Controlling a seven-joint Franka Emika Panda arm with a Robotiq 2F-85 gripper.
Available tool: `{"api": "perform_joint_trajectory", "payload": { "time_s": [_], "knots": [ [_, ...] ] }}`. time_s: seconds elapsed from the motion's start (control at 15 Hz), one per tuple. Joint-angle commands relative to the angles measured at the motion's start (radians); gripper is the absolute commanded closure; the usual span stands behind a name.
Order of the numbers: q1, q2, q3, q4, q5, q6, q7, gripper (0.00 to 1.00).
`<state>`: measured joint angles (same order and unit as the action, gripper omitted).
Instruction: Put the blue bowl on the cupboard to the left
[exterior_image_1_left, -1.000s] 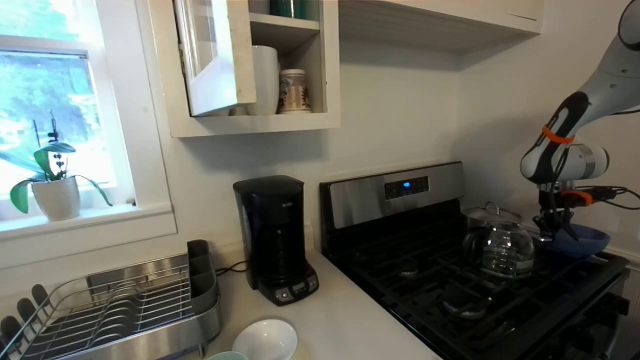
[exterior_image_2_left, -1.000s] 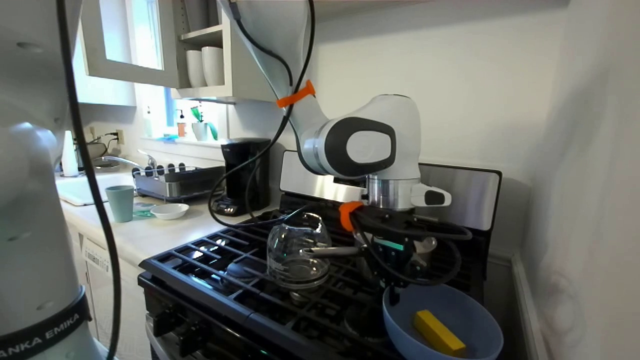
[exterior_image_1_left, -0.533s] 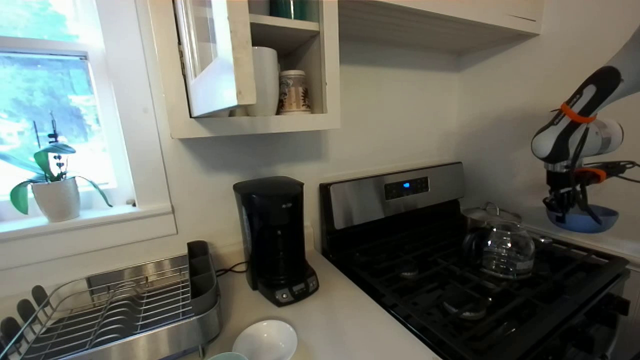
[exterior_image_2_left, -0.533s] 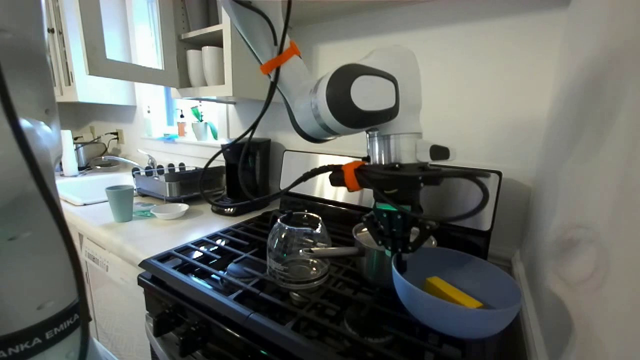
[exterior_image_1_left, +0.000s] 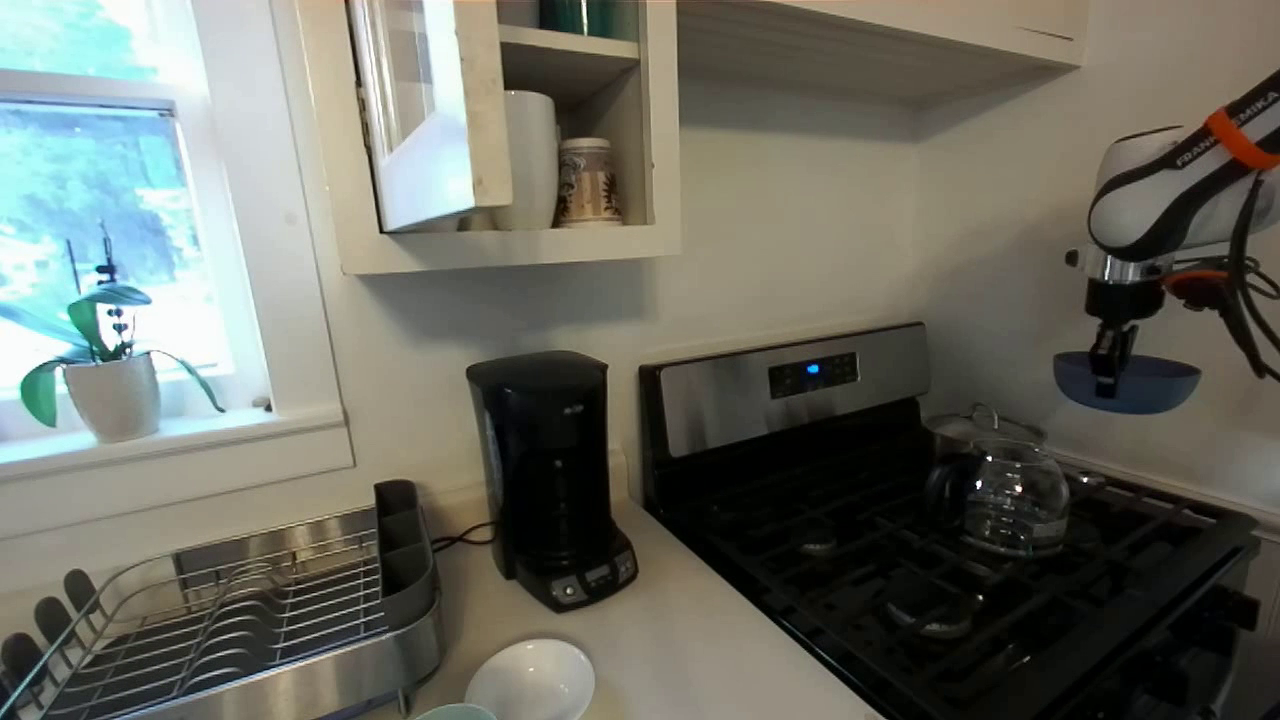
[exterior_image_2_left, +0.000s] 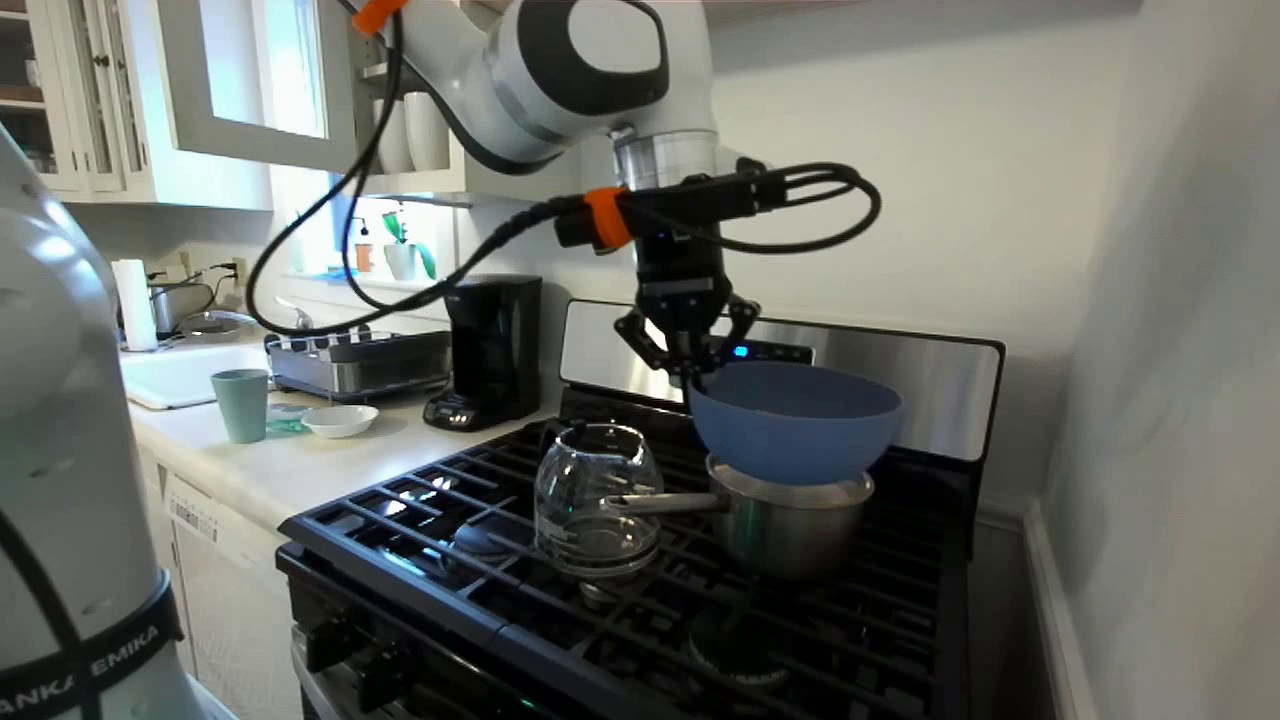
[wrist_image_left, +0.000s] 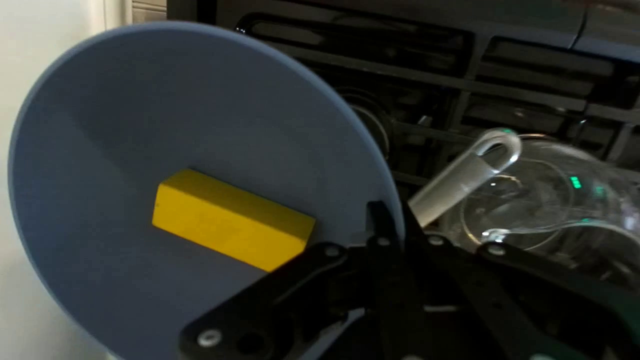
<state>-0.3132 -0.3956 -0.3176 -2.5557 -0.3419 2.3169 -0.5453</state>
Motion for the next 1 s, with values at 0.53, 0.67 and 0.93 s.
{"api": "perform_joint_trajectory", "payload": {
  "time_s": [0.53, 0.67, 0.93],
  "knots": [
    [0.097, -0.366, 0.105, -0.202, -0.047, -0.129, -0.092, 0.95],
    [0.094, -0.345, 0.095, -0.198, -0.045, -0.128, -0.094, 0.95],
    [0.094, -0.333, 0.095, -0.197, -0.044, -0.128, -0.094, 0.99]
  ]
}}
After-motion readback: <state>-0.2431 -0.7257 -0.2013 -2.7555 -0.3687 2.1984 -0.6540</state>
